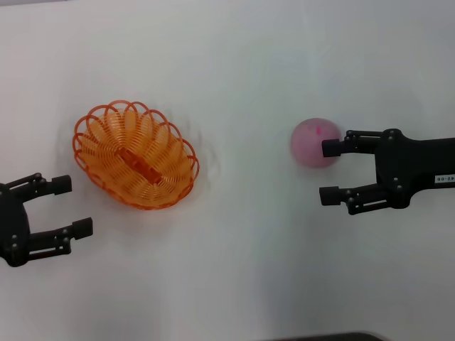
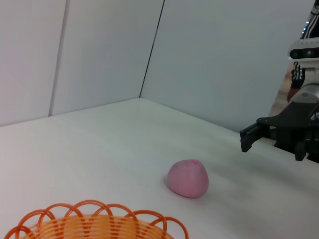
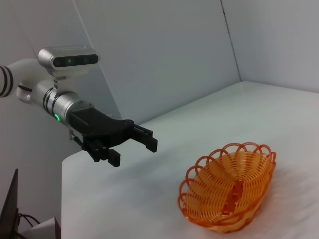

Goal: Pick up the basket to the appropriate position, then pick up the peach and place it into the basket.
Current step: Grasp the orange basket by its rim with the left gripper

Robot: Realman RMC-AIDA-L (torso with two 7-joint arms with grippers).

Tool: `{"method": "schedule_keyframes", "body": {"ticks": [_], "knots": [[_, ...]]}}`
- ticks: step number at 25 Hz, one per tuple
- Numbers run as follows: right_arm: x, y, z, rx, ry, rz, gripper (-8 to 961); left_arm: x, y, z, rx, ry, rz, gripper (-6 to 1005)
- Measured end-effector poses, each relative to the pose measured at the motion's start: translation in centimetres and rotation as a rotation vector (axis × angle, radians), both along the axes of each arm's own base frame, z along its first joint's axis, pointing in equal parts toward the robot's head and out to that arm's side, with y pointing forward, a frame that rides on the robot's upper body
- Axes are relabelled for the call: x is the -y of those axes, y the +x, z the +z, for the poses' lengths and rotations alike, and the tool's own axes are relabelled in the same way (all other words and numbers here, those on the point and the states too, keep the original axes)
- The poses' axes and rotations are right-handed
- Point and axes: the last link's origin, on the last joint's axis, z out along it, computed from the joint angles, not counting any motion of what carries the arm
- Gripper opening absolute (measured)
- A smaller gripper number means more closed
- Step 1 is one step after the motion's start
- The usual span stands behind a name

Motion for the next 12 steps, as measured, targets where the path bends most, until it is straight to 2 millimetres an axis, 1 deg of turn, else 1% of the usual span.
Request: {"method": "schedule_keyframes", "body": {"ticks": [12], "knots": [[-0.24, -0.27, -0.06, -0.003, -0.003, 0.003, 941, -0.15, 0.05, 0.22, -0.009, 0.004, -0.003, 847]]}}
